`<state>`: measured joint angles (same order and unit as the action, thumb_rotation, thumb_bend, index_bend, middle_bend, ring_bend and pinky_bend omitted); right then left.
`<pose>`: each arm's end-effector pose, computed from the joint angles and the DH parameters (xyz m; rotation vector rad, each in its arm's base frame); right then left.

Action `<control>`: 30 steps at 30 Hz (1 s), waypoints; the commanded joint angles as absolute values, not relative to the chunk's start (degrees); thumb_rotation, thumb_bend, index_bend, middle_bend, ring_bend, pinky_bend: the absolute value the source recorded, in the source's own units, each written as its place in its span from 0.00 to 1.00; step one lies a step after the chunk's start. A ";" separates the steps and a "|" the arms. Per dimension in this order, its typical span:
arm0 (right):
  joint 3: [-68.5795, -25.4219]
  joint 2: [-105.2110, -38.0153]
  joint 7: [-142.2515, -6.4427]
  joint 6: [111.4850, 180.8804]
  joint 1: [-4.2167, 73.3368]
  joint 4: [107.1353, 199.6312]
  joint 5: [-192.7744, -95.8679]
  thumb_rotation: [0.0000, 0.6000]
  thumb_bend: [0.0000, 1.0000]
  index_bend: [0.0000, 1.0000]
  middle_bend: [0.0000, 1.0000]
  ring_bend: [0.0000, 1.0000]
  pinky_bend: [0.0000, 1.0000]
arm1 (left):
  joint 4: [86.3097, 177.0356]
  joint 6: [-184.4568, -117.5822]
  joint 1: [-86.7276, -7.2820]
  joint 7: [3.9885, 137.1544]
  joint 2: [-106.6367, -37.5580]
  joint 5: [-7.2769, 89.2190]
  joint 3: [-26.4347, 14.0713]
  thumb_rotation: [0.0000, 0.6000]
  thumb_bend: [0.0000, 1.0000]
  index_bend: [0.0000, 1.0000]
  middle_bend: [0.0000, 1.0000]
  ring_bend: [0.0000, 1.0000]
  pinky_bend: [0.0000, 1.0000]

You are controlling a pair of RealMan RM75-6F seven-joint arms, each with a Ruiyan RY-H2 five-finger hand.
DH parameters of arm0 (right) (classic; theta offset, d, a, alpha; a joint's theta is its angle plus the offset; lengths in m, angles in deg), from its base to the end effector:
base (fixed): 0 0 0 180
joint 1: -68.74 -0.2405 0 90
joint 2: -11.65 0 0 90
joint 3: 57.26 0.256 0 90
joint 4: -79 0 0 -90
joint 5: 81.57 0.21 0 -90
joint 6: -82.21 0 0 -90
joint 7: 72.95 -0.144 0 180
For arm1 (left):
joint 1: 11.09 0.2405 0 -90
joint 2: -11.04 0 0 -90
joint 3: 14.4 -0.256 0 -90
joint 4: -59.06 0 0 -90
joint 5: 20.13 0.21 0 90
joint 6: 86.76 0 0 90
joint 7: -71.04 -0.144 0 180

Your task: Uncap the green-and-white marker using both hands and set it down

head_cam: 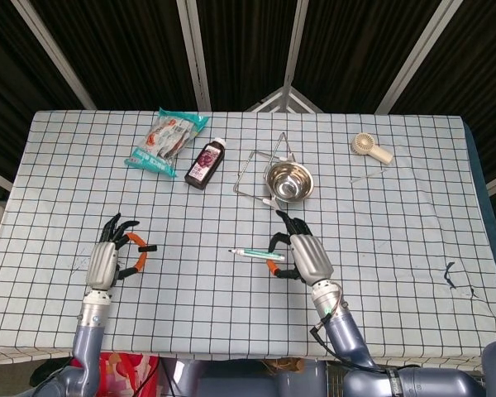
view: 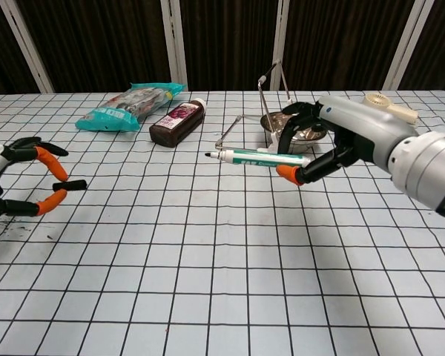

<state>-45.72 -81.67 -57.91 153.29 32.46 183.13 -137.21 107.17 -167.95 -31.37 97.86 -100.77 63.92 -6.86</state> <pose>-0.1075 -0.2820 -0.0144 1.5177 -1.4381 1.2267 -0.2616 0.2690 -0.0489 -1.2546 -1.2333 -1.4292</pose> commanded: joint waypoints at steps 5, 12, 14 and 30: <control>-45.37 -82.77 -59.23 152.14 33.06 180.85 -137.46 1.00 0.42 0.64 0.07 0.12 0.08 | 96.94 -162.89 -33.49 105.42 -106.06 63.76 -7.78 1.00 0.55 0.54 0.19 0.00 0.00; -44.77 -83.83 -60.11 149.91 32.86 177.94 -136.83 1.00 0.43 0.64 0.07 0.12 0.08 | 95.87 -163.53 -32.90 107.55 -105.50 64.37 -8.54 1.00 0.55 0.40 0.14 0.00 0.00; -44.76 -84.12 -60.54 149.19 32.90 176.83 -136.75 1.00 0.43 0.65 0.07 0.12 0.08 | 97.35 -165.04 -32.54 107.50 -104.12 65.02 -8.81 1.00 0.54 0.34 0.10 0.00 0.00; -44.60 -90.64 -63.98 141.90 31.97 160.42 -134.18 1.00 0.43 0.65 0.07 0.12 0.08 | 135.36 -177.96 -25.37 85.37 -77.81 68.40 -10.86 1.00 0.54 0.20 0.05 0.00 0.00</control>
<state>-44.59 -89.20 -62.76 143.36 32.16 162.86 -134.37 126.87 -175.04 -28.28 92.58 -85.10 68.01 -9.90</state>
